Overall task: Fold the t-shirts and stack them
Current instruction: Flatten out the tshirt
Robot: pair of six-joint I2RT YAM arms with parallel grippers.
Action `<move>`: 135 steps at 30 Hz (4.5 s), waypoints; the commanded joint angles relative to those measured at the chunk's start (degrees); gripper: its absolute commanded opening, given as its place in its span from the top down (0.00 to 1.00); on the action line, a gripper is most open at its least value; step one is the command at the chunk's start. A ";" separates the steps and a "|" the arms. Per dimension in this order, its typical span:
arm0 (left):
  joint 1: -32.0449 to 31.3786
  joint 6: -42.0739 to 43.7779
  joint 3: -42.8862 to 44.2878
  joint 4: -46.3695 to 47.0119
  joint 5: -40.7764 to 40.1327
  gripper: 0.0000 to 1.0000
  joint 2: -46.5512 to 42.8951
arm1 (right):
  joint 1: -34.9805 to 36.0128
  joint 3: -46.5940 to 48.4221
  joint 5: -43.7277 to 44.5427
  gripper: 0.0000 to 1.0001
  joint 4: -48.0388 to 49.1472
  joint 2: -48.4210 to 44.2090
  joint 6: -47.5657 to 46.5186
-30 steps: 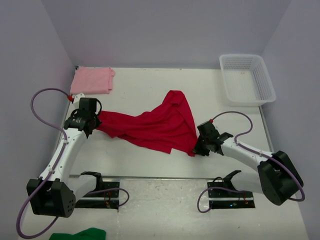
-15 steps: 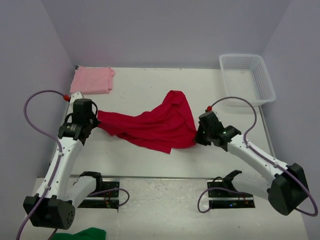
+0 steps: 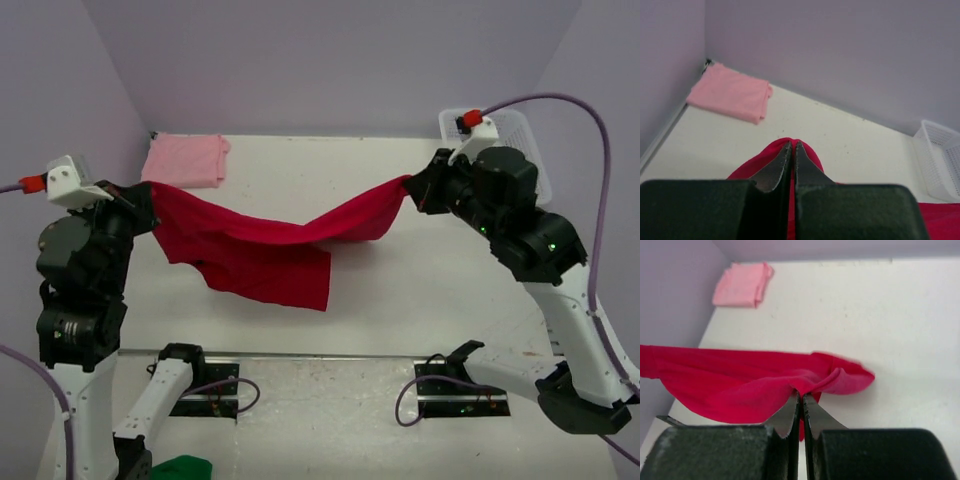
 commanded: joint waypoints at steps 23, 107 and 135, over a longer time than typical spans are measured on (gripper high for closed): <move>0.45 7.98 42.54 7.93 18.96 1.00 8.30 | 0.41 36.06 -24.67 1.00 -11.64 -8.46 -17.62; -2.28 15.01 38.33 15.58 41.20 1.00 26.00 | -11.21 31.21 -8.75 1.00 -13.30 4.39 -17.36; -4.21 13.62 20.38 20.96 38.91 1.00 73.49 | -22.00 -8.69 0.02 1.00 6.82 29.01 -8.57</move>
